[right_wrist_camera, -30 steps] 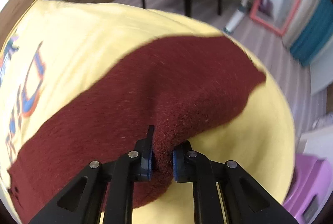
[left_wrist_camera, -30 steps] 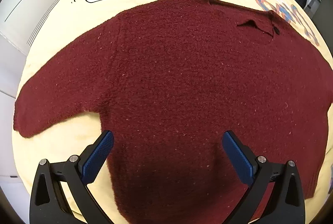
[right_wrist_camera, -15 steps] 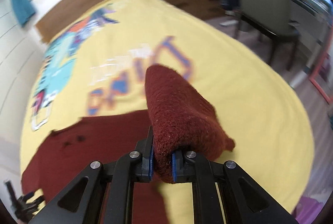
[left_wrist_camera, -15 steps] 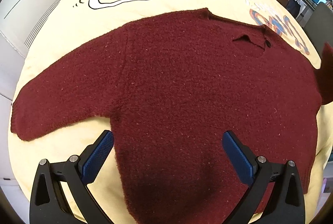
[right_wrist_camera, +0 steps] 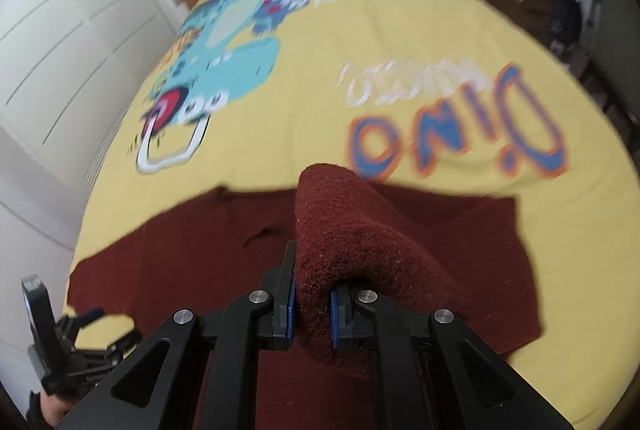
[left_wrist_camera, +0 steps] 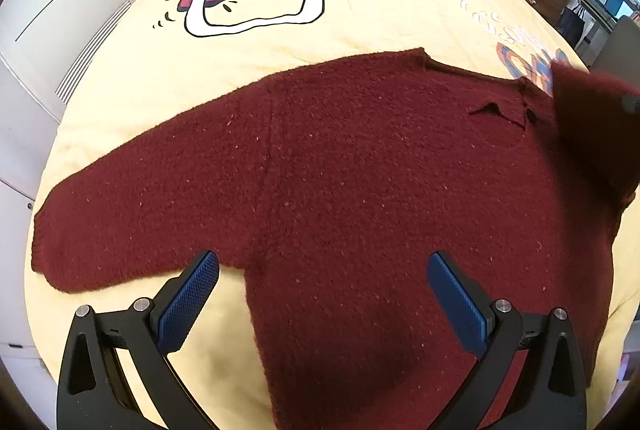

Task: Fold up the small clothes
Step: 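Carry the sleeve across the sweater body with the right gripper and release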

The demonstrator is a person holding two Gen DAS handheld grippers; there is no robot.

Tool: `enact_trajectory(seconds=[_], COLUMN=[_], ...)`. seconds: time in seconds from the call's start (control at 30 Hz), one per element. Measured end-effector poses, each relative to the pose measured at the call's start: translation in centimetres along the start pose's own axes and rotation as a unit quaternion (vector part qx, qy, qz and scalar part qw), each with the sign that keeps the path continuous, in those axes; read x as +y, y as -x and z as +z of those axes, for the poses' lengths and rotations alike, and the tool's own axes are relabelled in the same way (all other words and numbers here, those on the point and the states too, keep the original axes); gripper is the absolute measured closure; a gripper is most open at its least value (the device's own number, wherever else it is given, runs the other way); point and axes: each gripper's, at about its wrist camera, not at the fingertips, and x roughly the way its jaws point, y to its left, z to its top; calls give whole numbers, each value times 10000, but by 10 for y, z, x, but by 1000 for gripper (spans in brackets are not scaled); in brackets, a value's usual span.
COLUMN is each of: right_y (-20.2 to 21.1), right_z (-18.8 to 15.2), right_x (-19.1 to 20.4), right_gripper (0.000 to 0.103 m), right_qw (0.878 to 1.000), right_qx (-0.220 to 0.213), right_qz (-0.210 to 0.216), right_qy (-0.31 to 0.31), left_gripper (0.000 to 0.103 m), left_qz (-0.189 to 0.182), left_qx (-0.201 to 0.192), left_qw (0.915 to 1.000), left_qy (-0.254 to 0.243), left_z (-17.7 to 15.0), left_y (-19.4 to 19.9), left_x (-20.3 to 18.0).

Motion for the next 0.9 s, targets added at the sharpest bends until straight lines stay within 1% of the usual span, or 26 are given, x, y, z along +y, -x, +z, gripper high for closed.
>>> enact_trajectory(seconds=[0.13,0.23,0.33,0.43,0.53,0.57,0.63,0.7,0.77,0.8,0.83,0.9], right_y=[-45,-71,-87,-100,-104,-106,-108,-107,-100,-93,-88,-79], right_z=[-31,-52,-69,-81,-85,-86,-87,-87,-86,-85,-86,-86], right_x=[15,21,18,13,10,10,13,15,16,15,14,10], right_gripper=[90,90,90,89,86,83,80,66,30,24,21,20], right_qw=[9982,9963,9945,9926,9921,9919,9915,9911,9916,9922,9926,9919], right_qx=[568,827,1030,1194,1233,1240,1265,1276,1245,1211,1189,1214], right_qz=[95,46,0,-108,-124,-140,-146,-176,-149,-114,-83,-156], right_qy=[176,229,202,211,196,221,277,338,303,262,243,335], left_gripper=[1,1,1,1,1,1,1,1,1,1,1,1], left_qz=[-85,-74,-43,-26,6,41,59,69,125,170,214,214], left_qx=[50,76,118,150,180,165,150,167,194,171,155,185], left_qw=[9999,9999,9999,9999,9998,9998,9998,9998,9997,9997,9996,9996], left_qy=[28,33,43,50,87,109,112,117,98,60,11,-29], left_z=[3,2,0,-1,-3,-4,-4,-5,-6,-6,-7,-7], left_y=[-4,-6,-10,-12,-13,-13,-13,-13,-13,-12,-12,-13], left_x=[3,4,5,6,8,9,9,9,9,8,7,6])
